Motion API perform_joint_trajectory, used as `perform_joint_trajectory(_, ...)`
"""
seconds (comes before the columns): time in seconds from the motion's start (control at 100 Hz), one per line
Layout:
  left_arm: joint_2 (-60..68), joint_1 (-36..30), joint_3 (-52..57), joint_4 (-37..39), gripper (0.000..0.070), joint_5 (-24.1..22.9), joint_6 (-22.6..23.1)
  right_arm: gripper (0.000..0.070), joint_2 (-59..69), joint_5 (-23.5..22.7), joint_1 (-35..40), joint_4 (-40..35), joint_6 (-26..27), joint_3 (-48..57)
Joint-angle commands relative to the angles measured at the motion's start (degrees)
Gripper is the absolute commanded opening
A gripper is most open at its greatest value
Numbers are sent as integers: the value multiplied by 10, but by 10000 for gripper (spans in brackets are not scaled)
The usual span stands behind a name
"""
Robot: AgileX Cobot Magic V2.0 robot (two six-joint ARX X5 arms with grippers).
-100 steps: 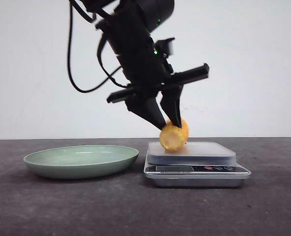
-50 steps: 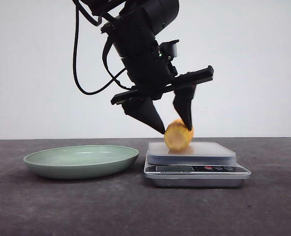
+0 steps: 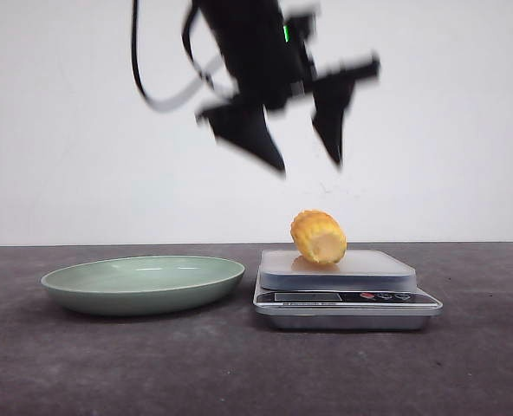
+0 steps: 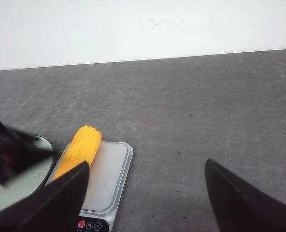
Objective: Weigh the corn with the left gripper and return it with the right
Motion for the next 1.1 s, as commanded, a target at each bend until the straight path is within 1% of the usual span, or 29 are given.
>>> perform_joint_trajectory(0.0,-30,-7,15,-7,401,-19,25,484,3,0,2,4,-7,7)
perform_joint_trajectory(0.12,-101,-7,15,-43,400,-44,47,484,3,0,2,7,-6,7)
perform_joint_trajectory(0.2,-156,-7,15,-77,400,-57,52,484,3,-1,2,9,-5,7)
perform_joint_trajectory(0.33,-259,-8,15,-134,393,-57,52,484,3,-1,2,1,-4,7)
perform_joint_trajectory(0.71,-550,-11,15,-255,384,-60,48,484,3,-4,2,-12,-7,7)
perform_joint_trajectory(0.78,-593,-11,15,-283,379,-71,32,484,3,-5,2,-13,-9,7)
perform_joint_trajectory(0.88,-640,-11,14,-317,374,-72,18,484,3,-5,2,-13,-13,7)
perform_joint_trajectory(0.94,-663,-10,14,-342,338,-75,7,484,3,-5,2,-13,-13,7)
perform_joint_trajectory(1.0,-682,-10,14,-368,325,-74,-10,484,3,-5,2,-13,-13,7)
perform_joint_trajectory(1.03,-690,-10,14,-380,306,-74,-15,484,3,-5,2,-13,-13,7)
perform_joint_trajectory(1.09,-704,-9,14,-398,302,-72,-34,484,3,-5,2,-13,-14,7)
